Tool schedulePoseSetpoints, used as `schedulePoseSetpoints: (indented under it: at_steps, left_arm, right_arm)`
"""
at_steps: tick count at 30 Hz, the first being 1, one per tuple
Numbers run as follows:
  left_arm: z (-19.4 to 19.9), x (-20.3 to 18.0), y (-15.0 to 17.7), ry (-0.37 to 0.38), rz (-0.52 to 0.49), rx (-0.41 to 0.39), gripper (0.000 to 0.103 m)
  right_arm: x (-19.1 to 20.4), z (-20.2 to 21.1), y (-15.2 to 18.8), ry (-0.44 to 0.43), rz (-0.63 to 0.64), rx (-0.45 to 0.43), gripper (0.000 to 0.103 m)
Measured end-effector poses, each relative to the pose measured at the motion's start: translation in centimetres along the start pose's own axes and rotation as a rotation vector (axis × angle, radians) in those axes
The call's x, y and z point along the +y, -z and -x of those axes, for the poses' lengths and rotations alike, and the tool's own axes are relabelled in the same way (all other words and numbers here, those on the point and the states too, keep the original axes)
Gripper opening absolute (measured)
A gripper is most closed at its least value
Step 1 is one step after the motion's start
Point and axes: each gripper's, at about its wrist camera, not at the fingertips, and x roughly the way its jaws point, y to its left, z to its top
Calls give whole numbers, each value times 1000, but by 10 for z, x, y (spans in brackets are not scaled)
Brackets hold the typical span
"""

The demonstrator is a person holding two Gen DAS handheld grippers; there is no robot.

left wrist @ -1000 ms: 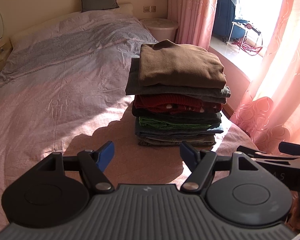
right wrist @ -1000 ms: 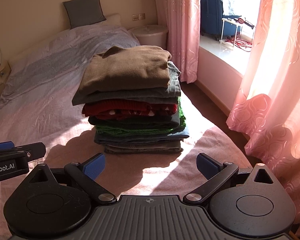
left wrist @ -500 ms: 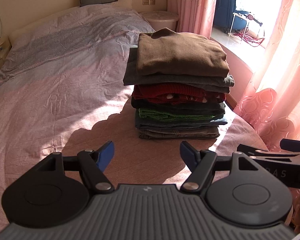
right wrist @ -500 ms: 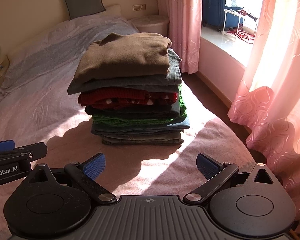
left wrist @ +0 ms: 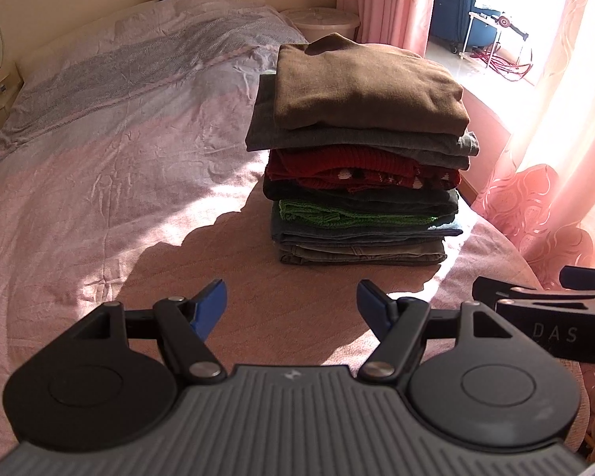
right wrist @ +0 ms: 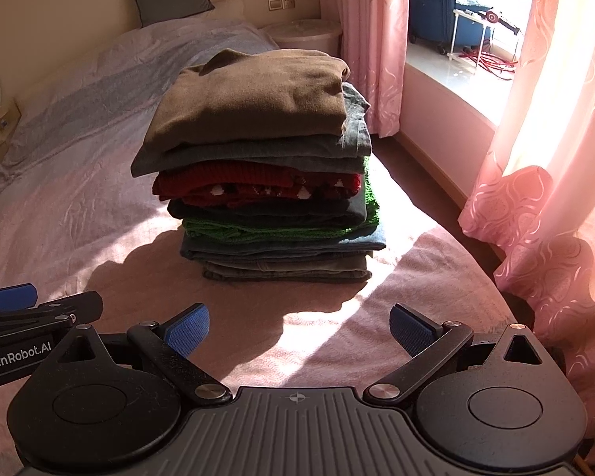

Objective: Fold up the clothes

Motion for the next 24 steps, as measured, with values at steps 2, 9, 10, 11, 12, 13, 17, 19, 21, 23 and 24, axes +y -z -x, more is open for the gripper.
schedulePoseSetpoints:
  at_steps: [2, 9, 10, 11, 12, 13, 17, 19, 21, 23, 24]
  left_arm:
    - [-4, 0, 0, 0, 1, 7, 69]
    - [-21, -1, -2, 0, 2, 33, 69]
    - [-23, -1, -2, 0, 2, 37, 69]
    - [-25, -1, -2, 0, 3, 40, 69]
    - [-27, -1, -3, 0, 3, 43, 69]
    - [-29, -1, -3, -1, 3, 45, 69]
    - [-36, -1, -5, -3, 5, 55, 69]
    - [-40, -1, -6, -4, 6, 60, 69]
    - [-44, -1, -7, -5, 7, 64, 69]
    - [-48, 0, -8, -7, 7, 69, 69]
    - [-50, 0, -9, -7, 7, 72, 69]
  right_arm:
    - [-1, -4, -1, 0, 0, 6, 100]
    - [-4, -20, -4, 3, -2, 33, 100]
    - [-5, -23, -5, 3, -2, 36, 100]
    - [-5, -25, -6, 3, -1, 39, 100]
    - [-6, -27, -6, 3, 0, 42, 100]
    - [-6, -29, -7, 3, 1, 45, 100]
    - [-5, -38, -10, 4, 3, 57, 100]
    - [-5, -42, -11, 4, 4, 62, 100]
    - [-5, -46, -13, 4, 6, 66, 100]
    - [-5, -50, -14, 3, 6, 71, 100]
    - [-5, -52, -15, 3, 6, 73, 100]
